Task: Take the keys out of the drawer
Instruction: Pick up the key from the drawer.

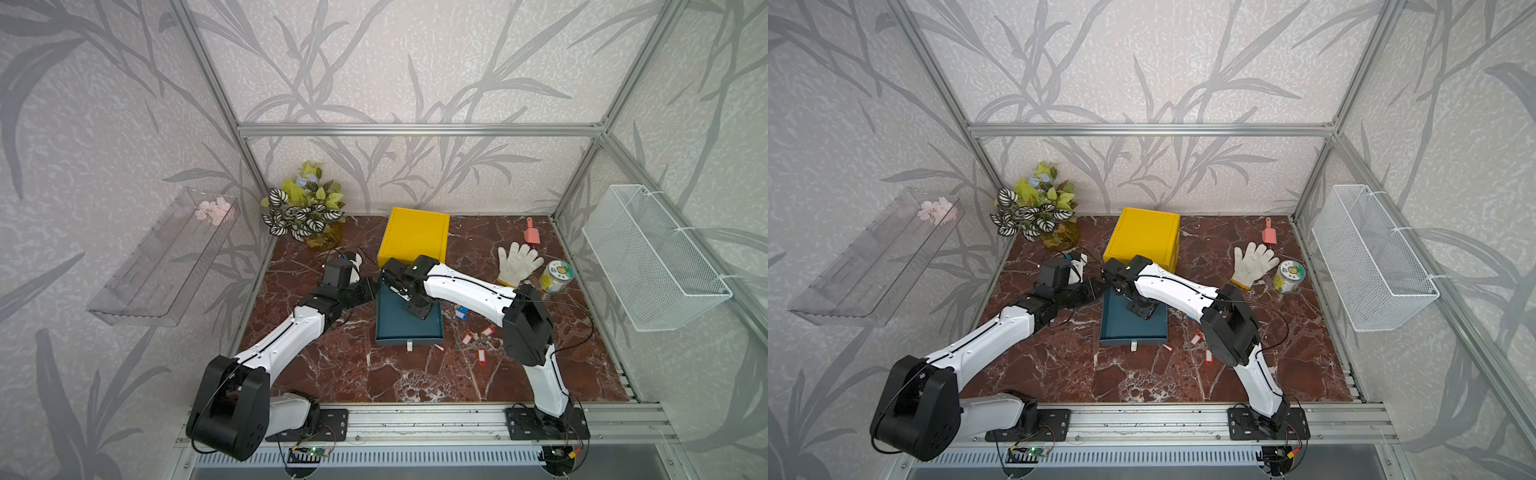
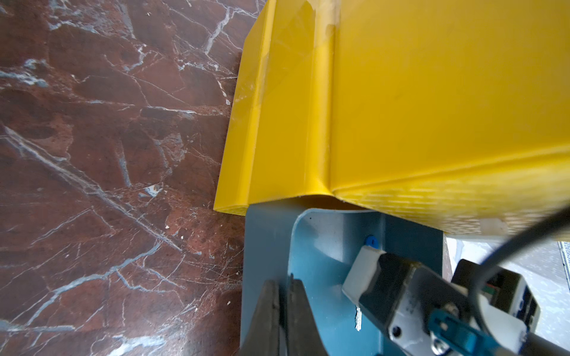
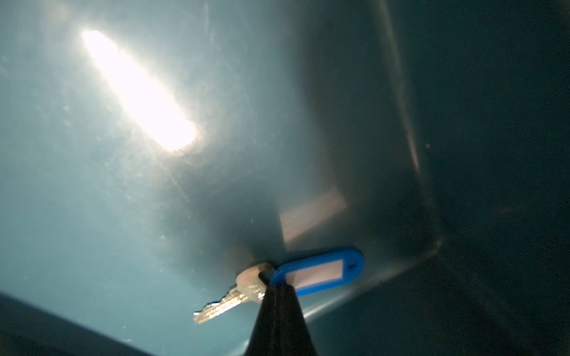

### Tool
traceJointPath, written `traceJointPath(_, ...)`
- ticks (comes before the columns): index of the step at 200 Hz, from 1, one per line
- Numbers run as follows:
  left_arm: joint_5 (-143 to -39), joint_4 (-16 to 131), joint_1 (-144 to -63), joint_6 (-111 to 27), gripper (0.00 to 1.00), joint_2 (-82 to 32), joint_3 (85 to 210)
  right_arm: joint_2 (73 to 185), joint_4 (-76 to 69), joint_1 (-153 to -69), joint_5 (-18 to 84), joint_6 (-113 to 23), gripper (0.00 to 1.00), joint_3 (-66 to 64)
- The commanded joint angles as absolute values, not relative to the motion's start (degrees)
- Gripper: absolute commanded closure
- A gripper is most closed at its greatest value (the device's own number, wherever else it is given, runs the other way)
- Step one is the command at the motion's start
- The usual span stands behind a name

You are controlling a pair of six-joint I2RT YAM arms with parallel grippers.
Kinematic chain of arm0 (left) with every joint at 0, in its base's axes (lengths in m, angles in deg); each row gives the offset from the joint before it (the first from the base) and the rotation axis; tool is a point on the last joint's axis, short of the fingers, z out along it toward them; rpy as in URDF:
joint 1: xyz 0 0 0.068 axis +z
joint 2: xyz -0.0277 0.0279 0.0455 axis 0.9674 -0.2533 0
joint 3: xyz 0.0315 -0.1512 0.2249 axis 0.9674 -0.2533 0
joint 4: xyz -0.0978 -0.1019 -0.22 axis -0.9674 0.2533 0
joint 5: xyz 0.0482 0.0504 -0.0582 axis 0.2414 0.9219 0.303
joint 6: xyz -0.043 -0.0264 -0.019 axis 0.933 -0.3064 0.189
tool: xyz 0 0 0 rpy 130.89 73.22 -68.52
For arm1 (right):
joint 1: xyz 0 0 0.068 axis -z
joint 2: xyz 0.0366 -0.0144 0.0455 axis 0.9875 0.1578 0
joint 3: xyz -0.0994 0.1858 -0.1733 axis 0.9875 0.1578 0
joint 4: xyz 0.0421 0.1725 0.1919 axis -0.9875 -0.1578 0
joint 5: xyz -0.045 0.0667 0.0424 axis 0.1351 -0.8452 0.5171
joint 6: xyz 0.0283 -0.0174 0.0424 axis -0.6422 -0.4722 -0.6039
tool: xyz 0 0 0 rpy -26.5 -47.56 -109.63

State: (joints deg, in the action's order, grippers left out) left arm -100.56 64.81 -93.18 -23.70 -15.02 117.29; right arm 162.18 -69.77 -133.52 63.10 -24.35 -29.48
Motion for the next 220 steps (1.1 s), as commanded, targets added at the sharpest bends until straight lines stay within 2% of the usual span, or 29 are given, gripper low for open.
traceJointPath(1, -102.6, 61.1, -93.5, -23.2, 0.99, -15.1, 121.0, 160.7, -68.9, -133.7, 63.3, -25.3, 1.0, -27.9)
traceJointPath(220, -100.8, 59.2, -95.1, -23.9, 1.0, -13.5, 122.6, 155.9, -65.4, -133.6, 64.7, -26.3, 1.0, -23.7)
